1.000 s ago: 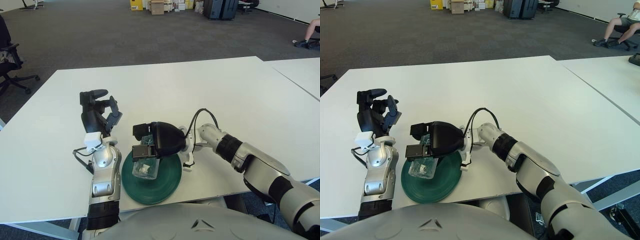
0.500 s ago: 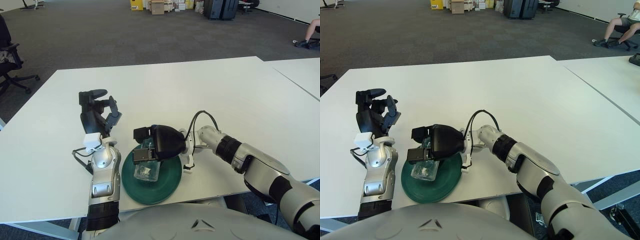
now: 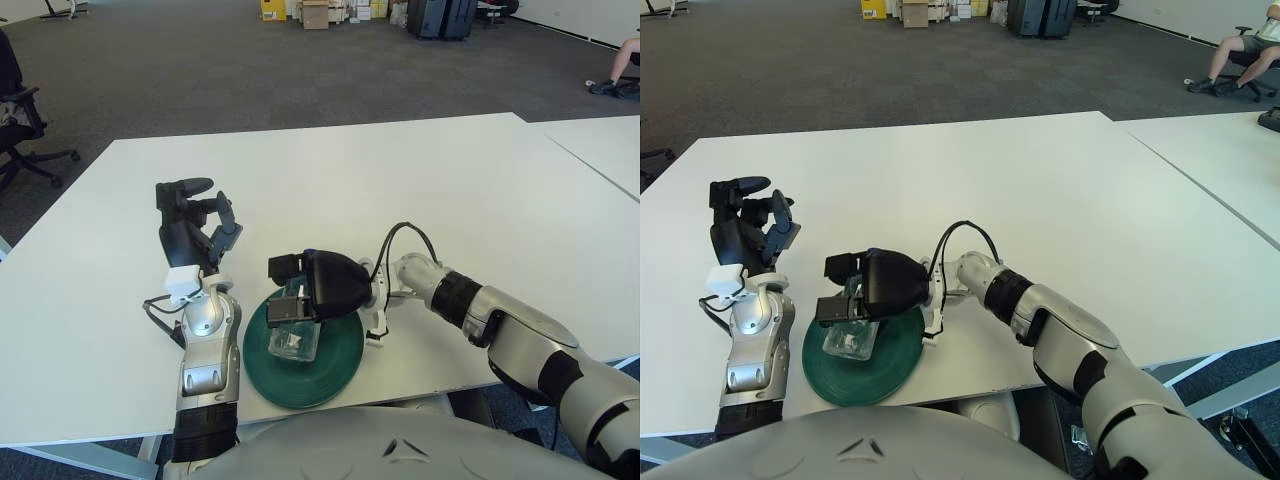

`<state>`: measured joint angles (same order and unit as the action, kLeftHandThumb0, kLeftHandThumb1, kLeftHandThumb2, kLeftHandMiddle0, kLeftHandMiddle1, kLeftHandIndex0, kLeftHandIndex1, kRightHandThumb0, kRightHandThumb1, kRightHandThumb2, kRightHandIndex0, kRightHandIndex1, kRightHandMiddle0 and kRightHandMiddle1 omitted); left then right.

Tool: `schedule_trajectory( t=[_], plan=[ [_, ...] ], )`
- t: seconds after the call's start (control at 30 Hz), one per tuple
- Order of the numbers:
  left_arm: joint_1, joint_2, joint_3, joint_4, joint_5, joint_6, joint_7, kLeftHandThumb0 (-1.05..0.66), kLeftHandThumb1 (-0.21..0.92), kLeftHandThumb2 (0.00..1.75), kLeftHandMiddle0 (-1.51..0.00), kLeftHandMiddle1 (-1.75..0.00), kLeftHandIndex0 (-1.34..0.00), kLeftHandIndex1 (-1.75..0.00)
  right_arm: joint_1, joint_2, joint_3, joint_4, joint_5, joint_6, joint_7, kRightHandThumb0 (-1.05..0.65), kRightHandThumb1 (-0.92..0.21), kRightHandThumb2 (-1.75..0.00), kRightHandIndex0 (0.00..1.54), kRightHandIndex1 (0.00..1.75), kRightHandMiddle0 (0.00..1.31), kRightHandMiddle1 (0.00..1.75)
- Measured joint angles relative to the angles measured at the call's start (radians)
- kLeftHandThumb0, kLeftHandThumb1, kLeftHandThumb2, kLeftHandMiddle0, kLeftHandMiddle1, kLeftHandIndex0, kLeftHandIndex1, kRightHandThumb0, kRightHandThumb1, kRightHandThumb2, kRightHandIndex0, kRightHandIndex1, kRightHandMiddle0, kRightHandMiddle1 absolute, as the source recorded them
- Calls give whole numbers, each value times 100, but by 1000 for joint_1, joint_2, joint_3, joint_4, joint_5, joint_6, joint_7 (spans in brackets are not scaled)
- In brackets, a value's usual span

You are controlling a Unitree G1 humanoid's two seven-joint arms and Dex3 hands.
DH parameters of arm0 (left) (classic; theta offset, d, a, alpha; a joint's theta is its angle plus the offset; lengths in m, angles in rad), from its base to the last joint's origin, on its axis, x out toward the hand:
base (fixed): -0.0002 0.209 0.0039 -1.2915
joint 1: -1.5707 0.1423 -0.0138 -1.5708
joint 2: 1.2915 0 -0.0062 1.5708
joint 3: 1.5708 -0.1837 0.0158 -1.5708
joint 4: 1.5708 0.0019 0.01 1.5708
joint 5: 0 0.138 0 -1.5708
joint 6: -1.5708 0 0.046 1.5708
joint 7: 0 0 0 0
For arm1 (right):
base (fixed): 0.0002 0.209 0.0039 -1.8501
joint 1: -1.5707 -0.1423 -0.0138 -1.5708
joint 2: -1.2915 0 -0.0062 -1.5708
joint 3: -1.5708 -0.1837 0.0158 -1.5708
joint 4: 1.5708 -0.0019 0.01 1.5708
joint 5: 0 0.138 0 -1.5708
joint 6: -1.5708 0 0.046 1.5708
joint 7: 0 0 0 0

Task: Put the bottle into the plate.

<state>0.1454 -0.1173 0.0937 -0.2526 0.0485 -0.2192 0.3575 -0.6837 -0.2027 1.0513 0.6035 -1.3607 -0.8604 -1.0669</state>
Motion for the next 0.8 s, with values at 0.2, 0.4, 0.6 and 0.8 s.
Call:
schedule_trajectory(
  t=[0.2,0.4,0.6,0.8],
  plan=[
    [0,0,0,0,0,4,0,-38,75,76,-37,-164,-30,-175,-3,0,1,12,4,-1,0,-45,-40,-121,102,175,55,175],
    [0,0,1,0,-1,6,0,-38,76,75,-38,-164,-30,-175,-3,2,1,15,12,-6,0,-44,-42,-118,92,175,53,175],
    [0,0,2,0,-1,8,0,-38,76,75,-39,-164,-30,-175,-3,5,0,16,13,-8,0,-44,-43,-117,88,175,52,175],
    [-1,0,3,0,-1,14,0,-38,76,75,-38,-163,-30,-175,-3,6,0,16,13,-8,-1,-44,-43,-117,86,175,52,175]
  ],
)
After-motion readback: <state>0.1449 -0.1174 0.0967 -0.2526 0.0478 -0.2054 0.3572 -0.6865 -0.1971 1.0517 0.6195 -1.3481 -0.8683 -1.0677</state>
